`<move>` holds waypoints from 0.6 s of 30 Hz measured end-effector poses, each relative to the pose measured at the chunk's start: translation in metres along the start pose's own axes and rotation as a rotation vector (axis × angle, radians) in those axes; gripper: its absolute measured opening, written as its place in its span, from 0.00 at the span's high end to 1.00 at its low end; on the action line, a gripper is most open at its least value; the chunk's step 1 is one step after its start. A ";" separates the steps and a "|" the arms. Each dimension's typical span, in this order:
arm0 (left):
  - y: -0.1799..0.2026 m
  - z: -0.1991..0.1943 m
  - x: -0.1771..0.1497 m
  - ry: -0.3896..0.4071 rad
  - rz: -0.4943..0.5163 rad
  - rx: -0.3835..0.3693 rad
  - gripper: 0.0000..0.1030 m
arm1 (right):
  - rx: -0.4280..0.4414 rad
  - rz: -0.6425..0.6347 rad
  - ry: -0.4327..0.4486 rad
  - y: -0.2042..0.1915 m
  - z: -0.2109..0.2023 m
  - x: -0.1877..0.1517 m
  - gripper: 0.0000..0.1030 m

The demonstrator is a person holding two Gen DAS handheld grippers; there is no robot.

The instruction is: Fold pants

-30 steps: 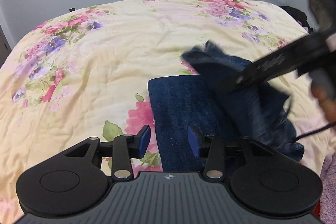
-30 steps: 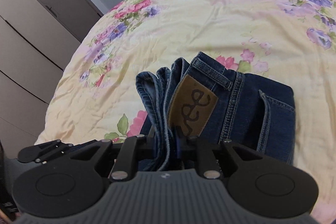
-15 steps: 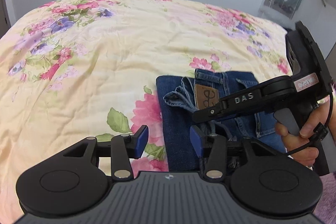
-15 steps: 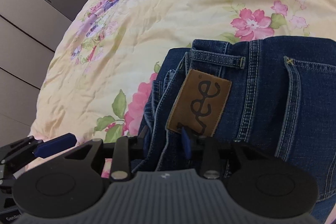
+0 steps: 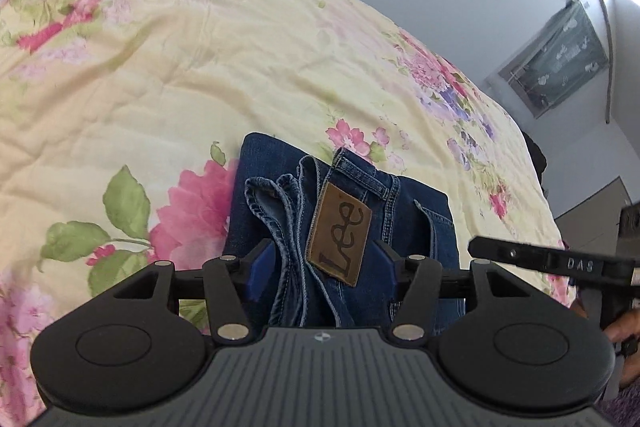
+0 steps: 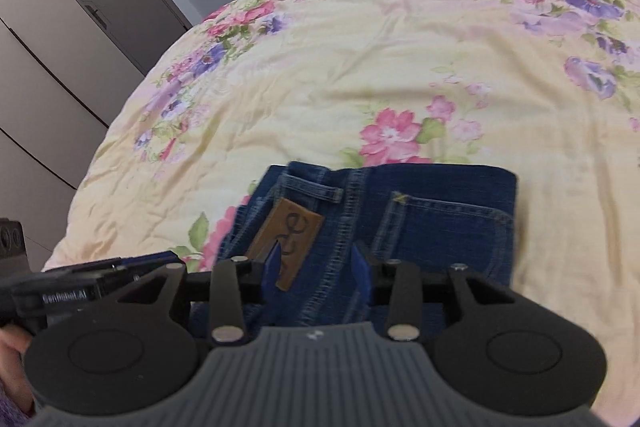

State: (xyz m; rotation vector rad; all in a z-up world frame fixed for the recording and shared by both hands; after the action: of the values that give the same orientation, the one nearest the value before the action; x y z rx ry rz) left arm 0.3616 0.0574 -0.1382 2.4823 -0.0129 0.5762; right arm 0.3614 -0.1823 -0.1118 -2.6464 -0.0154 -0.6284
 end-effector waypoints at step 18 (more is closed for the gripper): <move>0.008 0.082 0.035 -0.111 0.068 0.057 0.49 | 0.064 -0.043 -0.097 0.029 0.075 -0.035 1.00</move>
State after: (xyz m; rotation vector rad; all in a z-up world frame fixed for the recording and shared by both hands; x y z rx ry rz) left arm 0.4246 0.0101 -0.1801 2.5752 -0.1266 0.4722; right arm 0.3652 -0.1760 -0.1996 -2.6179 -0.1188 -0.5035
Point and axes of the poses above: each gripper's, at about its wrist camera, not at the fingertips, and z roughly the way its jaws point, y to its right, x to its top, the point moved 7 cm from there along z, roughly the way its jaws point, and after that the axes turned 5 degrees about -y, right-handed, at the moved point
